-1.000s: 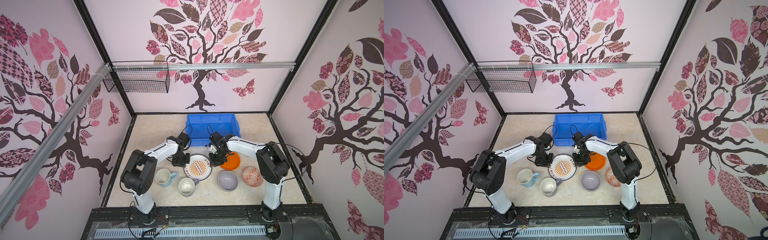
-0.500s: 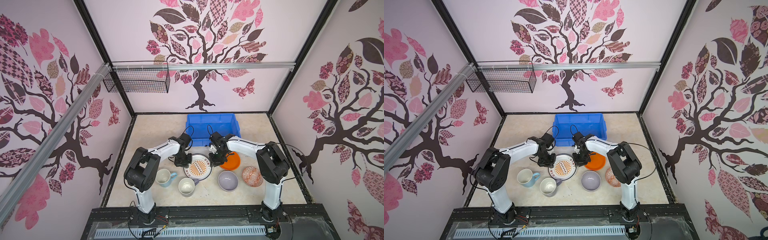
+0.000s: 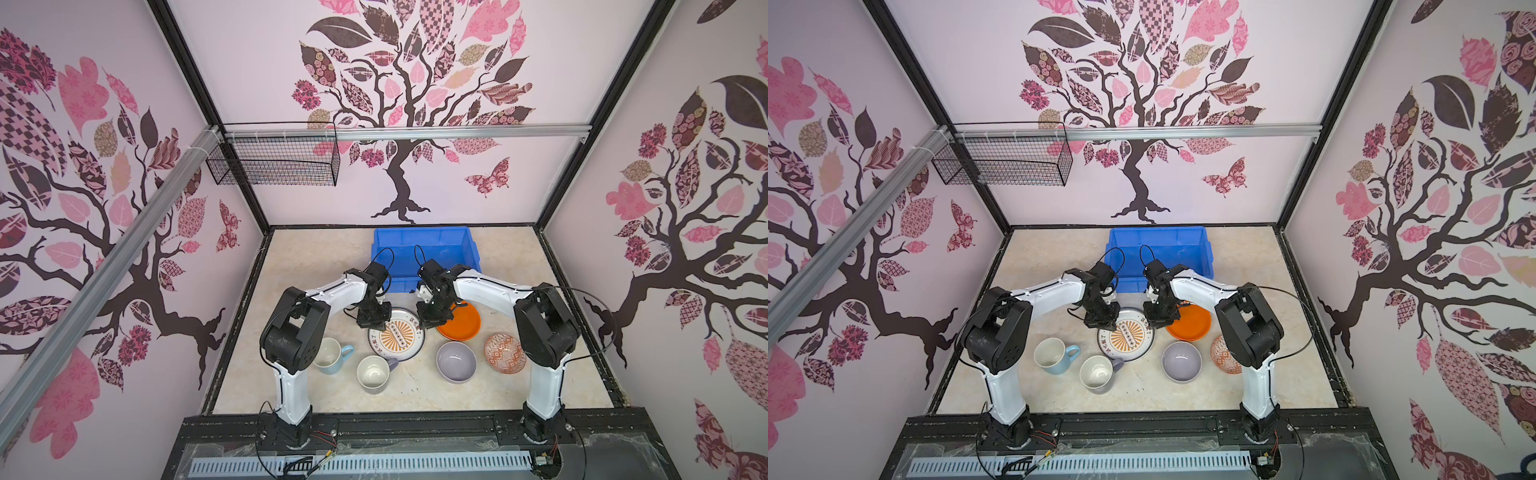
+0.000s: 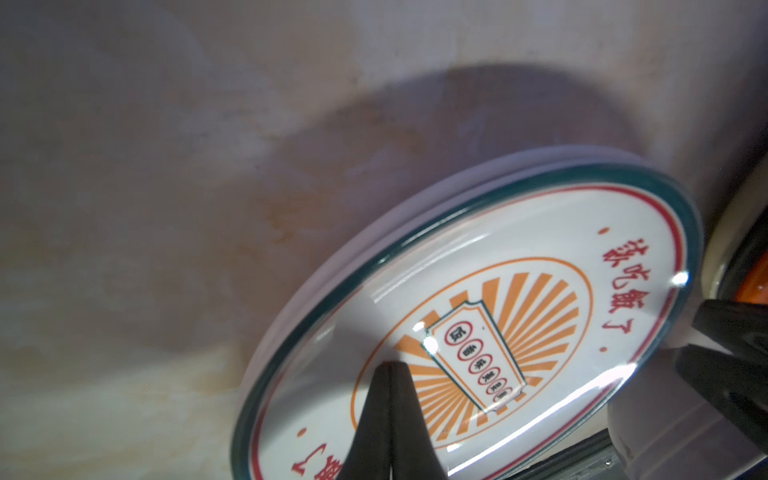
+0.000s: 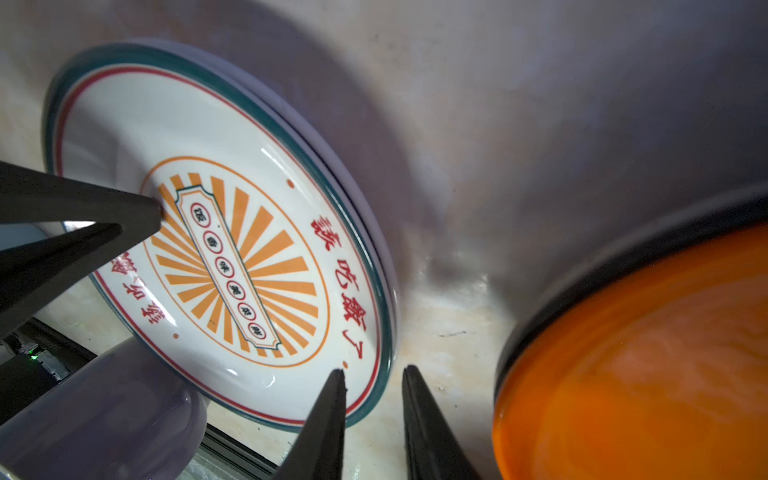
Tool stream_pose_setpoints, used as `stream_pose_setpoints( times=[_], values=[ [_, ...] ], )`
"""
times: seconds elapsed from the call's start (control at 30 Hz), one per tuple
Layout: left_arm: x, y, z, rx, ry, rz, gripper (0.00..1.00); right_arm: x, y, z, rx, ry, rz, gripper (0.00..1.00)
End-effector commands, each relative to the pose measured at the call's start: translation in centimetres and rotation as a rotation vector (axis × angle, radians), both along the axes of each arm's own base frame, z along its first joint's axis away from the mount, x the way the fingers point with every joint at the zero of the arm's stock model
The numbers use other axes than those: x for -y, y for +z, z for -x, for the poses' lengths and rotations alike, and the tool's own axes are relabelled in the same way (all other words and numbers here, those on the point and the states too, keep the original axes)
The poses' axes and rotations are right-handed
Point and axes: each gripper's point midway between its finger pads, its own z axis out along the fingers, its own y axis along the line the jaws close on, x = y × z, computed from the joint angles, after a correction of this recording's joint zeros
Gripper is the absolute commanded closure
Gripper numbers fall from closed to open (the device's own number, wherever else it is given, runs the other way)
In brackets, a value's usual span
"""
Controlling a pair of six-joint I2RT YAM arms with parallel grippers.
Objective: Place the mixed dishes into the plastic bin
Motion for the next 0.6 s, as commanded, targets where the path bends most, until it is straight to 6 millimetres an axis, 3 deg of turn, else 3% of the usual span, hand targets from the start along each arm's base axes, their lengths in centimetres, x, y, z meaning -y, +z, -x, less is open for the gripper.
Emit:
stream_pose_setpoints(
  times=[0.0,0.13,0.3,0.43,0.57],
  values=[
    [-0.8,-2.1,0.1,-0.027,-0.010,-0.065,1.00,0.3,0.1,-0.3,-0.009,0.004,0.013,0.72],
    [-1.7,0.6,-0.3,0.027,-0.022,-0.101,1.00,0.2,0.1,-0.5,-0.004,0.015,0.016,0.71],
    [-5.1,3.6,0.6,0.078,0.005,-0.177,0.84,0.2,0.1,-0.8,0.000,0.025,0.025,0.69],
    [-7.4,3.6,1.7,0.069,0.052,-0.198,0.81,0.4,0.0,-0.9,0.007,0.029,0.038,0.67],
    [-7.4,2.6,2.4,0.031,0.055,-0.185,0.83,0.5,-0.5,-0.4,-0.013,0.029,0.039,0.65]
  ],
)
